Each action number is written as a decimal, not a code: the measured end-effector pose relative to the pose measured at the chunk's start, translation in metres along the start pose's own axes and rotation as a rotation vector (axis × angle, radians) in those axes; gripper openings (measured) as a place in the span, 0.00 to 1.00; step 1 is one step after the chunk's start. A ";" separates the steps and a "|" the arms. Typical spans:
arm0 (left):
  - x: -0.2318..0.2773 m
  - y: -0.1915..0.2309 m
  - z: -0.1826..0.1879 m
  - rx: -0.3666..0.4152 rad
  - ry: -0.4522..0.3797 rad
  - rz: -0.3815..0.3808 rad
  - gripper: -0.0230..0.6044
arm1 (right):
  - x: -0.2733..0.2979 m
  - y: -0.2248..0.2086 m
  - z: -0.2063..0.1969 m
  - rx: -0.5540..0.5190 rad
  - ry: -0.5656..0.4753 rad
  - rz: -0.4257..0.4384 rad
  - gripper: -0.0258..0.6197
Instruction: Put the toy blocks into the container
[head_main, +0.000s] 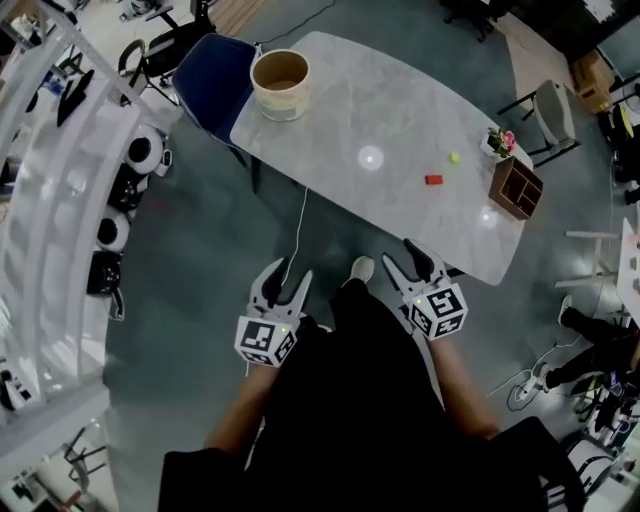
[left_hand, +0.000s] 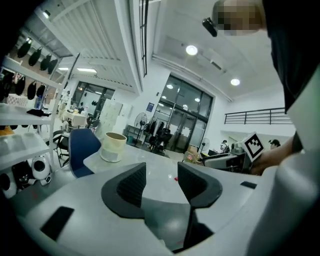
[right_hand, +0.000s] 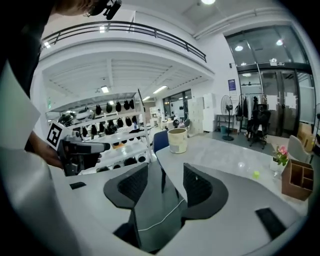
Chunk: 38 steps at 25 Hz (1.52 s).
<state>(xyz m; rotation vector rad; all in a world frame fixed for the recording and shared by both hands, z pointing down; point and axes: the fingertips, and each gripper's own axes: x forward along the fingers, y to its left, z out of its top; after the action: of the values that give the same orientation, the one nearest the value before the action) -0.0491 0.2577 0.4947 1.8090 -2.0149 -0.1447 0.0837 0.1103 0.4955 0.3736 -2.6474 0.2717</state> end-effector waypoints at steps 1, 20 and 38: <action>0.013 -0.004 0.005 0.011 -0.005 -0.010 0.32 | 0.000 -0.014 0.003 0.007 -0.010 -0.013 0.33; 0.235 -0.085 0.027 0.121 0.111 -0.174 0.32 | -0.028 -0.252 -0.033 0.206 -0.015 -0.216 0.33; 0.319 -0.102 0.026 0.111 0.158 -0.206 0.32 | 0.043 -0.331 -0.093 0.306 0.134 -0.234 0.37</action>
<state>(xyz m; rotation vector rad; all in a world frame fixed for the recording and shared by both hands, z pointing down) 0.0161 -0.0715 0.5126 2.0277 -1.7574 0.0503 0.1854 -0.1882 0.6392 0.7301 -2.4033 0.6059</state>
